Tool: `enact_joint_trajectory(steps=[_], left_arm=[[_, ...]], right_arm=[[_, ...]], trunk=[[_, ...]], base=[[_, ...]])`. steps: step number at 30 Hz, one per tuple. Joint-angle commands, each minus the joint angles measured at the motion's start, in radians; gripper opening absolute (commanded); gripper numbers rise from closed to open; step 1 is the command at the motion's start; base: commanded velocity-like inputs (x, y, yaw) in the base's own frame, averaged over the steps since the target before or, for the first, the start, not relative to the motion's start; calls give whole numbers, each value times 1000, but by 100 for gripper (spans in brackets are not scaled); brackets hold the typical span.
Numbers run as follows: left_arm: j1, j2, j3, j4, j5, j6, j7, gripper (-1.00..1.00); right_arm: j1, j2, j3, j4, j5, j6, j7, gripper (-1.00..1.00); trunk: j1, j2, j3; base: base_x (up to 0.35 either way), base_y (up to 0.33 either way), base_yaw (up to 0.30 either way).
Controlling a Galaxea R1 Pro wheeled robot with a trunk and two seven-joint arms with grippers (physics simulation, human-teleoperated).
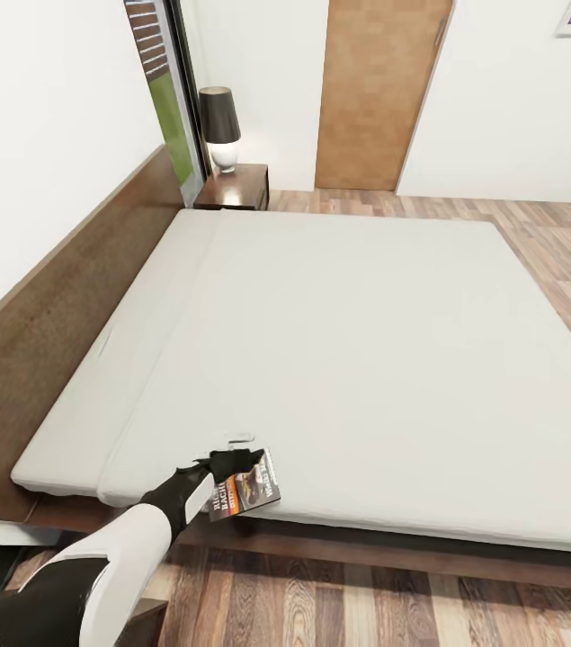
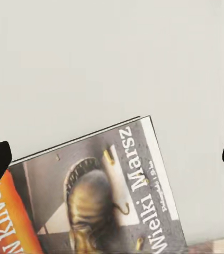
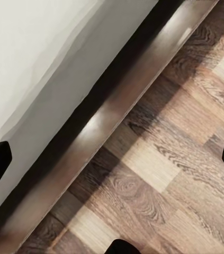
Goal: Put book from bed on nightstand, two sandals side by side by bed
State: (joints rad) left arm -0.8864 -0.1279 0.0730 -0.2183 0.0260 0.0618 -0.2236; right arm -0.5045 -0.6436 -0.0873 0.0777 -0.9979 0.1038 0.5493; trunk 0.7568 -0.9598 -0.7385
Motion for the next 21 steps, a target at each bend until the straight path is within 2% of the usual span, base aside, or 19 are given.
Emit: enact_joint_trajectory(steps=[1,2,3,6,8,10,12,14,16,21], left_arm=[[0,9,8,-2,2,23,-45,100],[0,16,9,-2,2,39,-81,100],[0,27,10,-15,2,64,-153,100],[0,31,10,-37,3,73,-188,100],[0,50,10,-49,5,77,-203,100],[0,58,11,-51,22,78,-223,100],[0,70,10,-51,57,78,-289,100],[0,85,10,-52,76,78,-347,100],[0,110,11,-52,86,79,-406,100],[0,124,10,-52,94,115,-498,100]], right_arm=[[-2,-1,-8,4,-4,7,6,100],[-2,-1,-8,4,-4,7,6,100],[-2,-1,-8,4,-4,7,6,100],[-2,-1,-8,4,-4,7,6,100],[-2,-1,-8,4,-4,7,6,100],[-2,-1,-8,4,-4,7,6,100],[-2,-1,-8,4,-4,7,6,100],[-2,-1,-8,4,-4,7,6,100],[-2,-1,-8,4,-4,7,6,100],[-2,-1,-8,4,-4,7,6,100]], trunk=[[0,-1,-1],[0,-1,-1],[0,-1,-1],[0,-1,-1],[0,-1,-1],[0,-1,-1],[0,-1,-1],[0,-1,-1],[0,-1,-1],[0,-1,-1]], base=[[0,0,0],[0,0,0],[0,0,0],[0,0,0],[0,0,0],[0,0,0],[0,0,0],[0,0,0],[0,0,0],[0,0,0]])
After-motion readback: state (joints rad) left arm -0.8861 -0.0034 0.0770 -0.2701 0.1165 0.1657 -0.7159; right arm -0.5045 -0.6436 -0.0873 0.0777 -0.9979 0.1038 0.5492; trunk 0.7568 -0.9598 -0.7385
